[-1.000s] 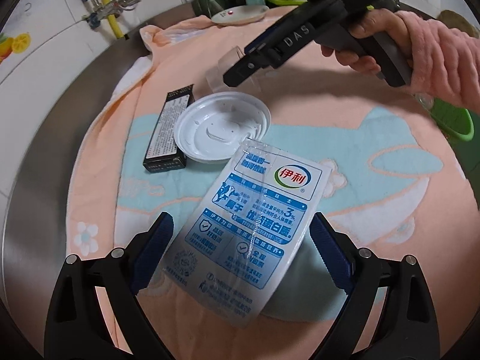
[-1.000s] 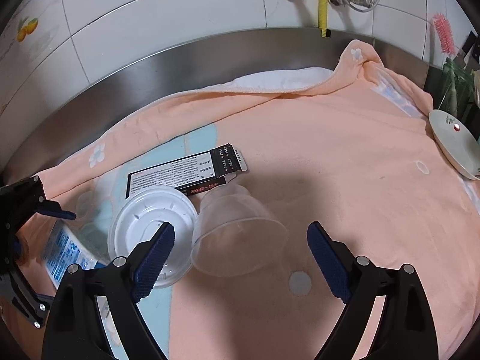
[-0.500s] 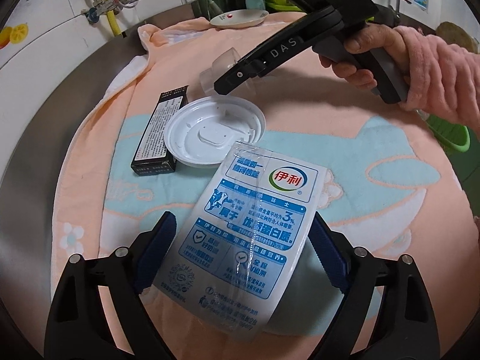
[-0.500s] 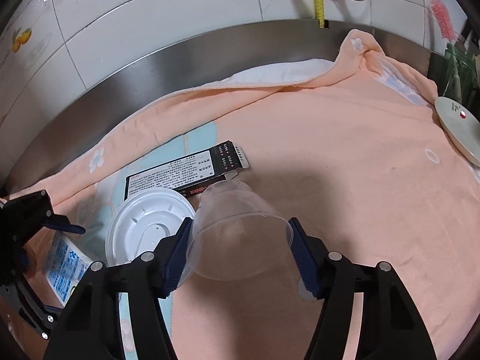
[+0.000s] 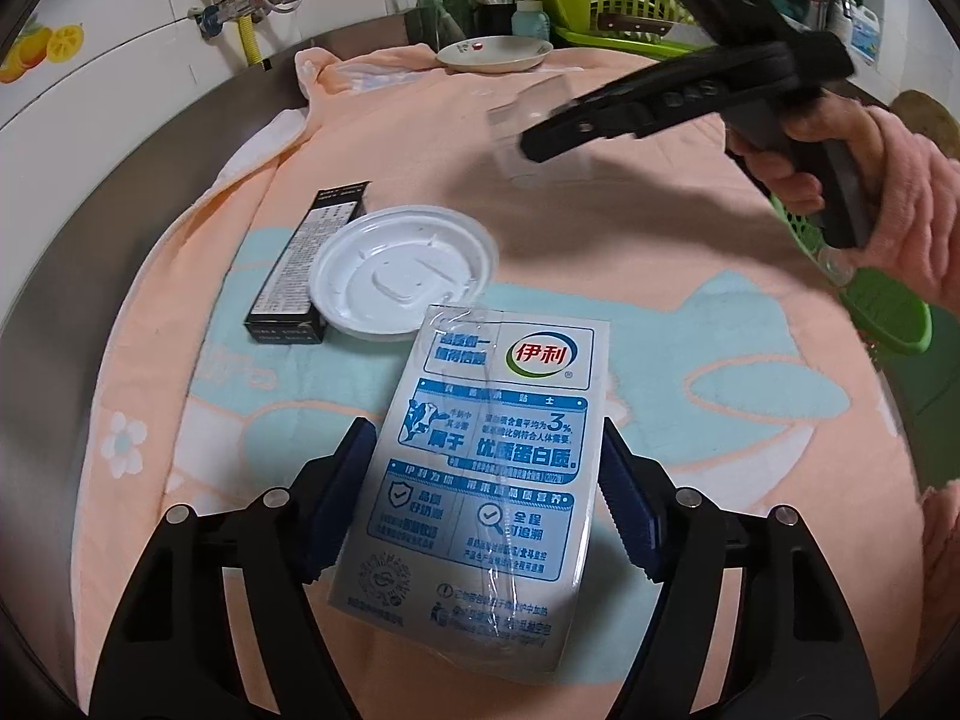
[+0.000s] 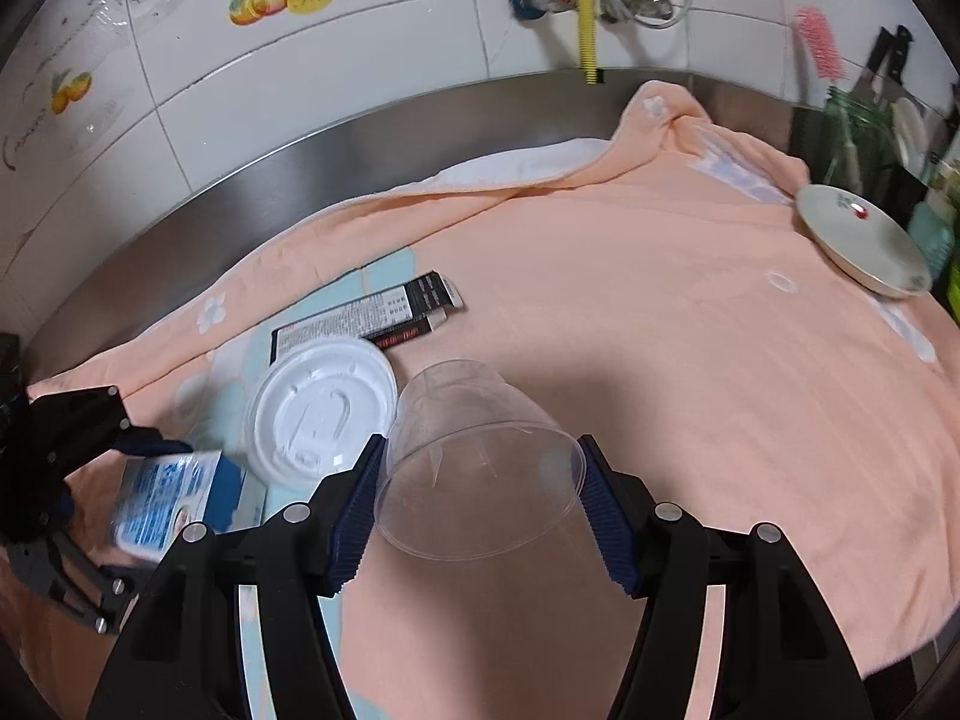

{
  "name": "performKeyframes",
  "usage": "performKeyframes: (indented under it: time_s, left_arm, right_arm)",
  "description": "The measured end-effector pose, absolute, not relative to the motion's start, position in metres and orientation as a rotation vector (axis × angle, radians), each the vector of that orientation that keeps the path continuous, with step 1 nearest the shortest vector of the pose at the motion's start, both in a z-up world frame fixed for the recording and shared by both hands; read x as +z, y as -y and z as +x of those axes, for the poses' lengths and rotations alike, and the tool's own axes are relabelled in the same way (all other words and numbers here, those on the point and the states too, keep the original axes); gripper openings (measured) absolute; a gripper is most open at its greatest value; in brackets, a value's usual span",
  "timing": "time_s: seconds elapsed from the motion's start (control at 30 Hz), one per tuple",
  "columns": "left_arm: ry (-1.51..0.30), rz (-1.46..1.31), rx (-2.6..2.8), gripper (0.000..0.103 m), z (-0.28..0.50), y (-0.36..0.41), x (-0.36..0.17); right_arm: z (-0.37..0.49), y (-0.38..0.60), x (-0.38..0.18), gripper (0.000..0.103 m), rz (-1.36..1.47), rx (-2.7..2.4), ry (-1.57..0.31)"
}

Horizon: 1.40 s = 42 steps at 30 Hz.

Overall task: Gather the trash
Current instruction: 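Drop the clear cup into the green basket from the right tool while the left tool drops the milk carton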

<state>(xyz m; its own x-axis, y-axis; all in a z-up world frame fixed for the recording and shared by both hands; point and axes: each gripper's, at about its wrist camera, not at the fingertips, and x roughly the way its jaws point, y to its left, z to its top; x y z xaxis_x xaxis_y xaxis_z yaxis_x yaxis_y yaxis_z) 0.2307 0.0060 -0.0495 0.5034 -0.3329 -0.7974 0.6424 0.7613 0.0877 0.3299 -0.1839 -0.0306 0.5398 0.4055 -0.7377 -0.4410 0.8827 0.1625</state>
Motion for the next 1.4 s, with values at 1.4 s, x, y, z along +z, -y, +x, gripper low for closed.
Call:
performKeyframes:
  time_s: [1.4]
  left_arm:
    - [-0.799,0.439,-0.93,0.069,0.112,0.23,-0.016]
  right_arm:
    - [0.1,0.485,-0.065,0.061,0.157,-0.016,-0.921]
